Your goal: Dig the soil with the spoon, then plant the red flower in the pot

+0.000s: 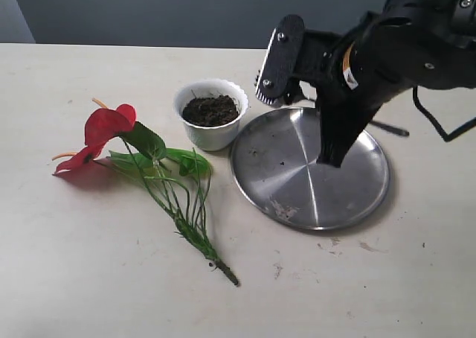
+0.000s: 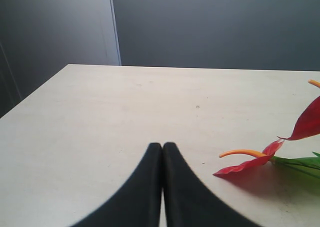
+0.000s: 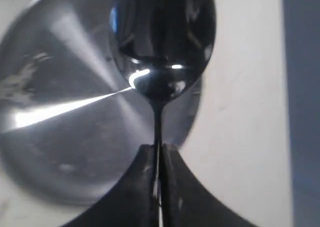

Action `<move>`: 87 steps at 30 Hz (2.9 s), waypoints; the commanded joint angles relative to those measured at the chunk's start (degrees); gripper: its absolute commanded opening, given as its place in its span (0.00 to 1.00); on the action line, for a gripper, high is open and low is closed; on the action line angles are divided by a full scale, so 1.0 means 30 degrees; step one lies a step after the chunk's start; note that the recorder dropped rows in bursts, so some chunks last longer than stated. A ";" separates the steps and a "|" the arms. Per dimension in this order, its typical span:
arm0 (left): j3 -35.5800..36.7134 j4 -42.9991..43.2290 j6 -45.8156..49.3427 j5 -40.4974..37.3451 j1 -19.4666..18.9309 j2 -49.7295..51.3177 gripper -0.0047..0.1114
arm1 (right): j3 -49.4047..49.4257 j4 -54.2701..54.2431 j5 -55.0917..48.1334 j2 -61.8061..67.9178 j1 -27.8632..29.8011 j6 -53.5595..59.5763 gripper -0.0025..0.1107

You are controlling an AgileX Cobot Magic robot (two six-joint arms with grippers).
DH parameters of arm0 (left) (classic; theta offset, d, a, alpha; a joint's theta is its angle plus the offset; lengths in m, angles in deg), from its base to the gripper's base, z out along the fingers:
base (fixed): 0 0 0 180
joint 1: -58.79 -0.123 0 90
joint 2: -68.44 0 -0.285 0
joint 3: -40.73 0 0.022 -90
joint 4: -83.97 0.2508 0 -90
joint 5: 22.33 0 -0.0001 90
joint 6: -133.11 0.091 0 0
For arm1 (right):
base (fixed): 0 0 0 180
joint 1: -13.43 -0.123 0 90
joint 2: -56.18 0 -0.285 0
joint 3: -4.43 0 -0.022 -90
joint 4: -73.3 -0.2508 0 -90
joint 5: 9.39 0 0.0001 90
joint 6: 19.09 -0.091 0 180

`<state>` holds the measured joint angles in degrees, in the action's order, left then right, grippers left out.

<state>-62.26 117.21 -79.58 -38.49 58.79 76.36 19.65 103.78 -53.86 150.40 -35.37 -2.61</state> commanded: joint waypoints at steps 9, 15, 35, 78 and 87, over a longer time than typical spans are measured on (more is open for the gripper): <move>0.0070 0.0006 -0.0047 -0.0045 -0.0018 -0.0043 0.04 | -0.0804 1.4150 0.3286 0.3142 0.0010 -0.0486 0.02; 0.0070 0.0006 -0.0047 -0.0045 -0.0018 -0.0043 0.04 | -0.0804 2.3072 0.1484 0.5998 0.0010 -0.6467 0.02; 0.0070 0.0006 -0.0047 -0.0045 -0.0018 -0.0043 0.04 | -0.5564 2.3155 -0.1170 1.1681 -0.1594 0.0783 0.02; 0.0070 0.0006 -0.0047 -0.0045 -0.0018 -0.0043 0.04 | -0.7067 2.2594 -0.1042 1.3358 -0.3558 0.2021 0.02; 0.0070 0.0006 -0.0047 -0.0045 -0.0018 -0.0043 0.04 | -0.7067 2.2490 -0.1922 1.4796 -0.3757 0.2065 0.02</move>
<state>-62.26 117.21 -79.58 -38.49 58.79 76.36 -1.54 171.82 -59.63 194.07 -46.29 3.01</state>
